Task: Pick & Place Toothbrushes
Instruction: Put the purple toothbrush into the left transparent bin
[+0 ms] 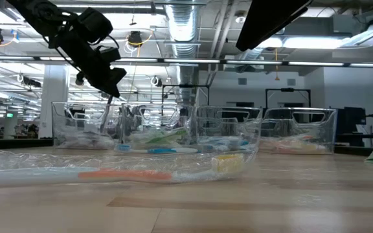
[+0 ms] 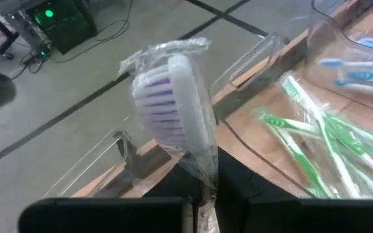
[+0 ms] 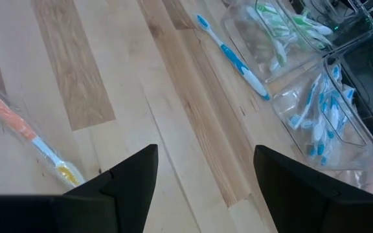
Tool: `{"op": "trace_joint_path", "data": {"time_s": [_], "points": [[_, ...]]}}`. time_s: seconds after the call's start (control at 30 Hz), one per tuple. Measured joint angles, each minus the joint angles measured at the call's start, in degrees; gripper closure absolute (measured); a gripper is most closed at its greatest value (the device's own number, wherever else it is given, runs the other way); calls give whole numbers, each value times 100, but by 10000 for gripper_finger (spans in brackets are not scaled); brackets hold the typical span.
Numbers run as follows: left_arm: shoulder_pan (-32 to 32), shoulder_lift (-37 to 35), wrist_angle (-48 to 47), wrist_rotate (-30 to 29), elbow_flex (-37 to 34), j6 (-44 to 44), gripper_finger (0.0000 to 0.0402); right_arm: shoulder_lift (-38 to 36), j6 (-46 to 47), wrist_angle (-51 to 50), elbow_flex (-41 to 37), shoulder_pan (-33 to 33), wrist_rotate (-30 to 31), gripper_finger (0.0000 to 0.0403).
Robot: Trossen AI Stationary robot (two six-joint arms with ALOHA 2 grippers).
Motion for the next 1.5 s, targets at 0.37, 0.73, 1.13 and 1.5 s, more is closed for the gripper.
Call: {"op": "trace_joint_path", "data": {"time_s": [0.37,0.73,1.13,1.5], "points": [[0,-591,-869,477,-4,-11,369,0,2,2,0,28,-17,154],[0,-1926,-2139,1281,-4,-382,381,0,2,41,0,20,-16,154],[298,-1193,-3113,2243,461,-1243,375,0,5,136,0,-28,-17,154],[908,-143,-3392,2300,590,-1257,360,0,20,155,0,-28,-17,154]]}}
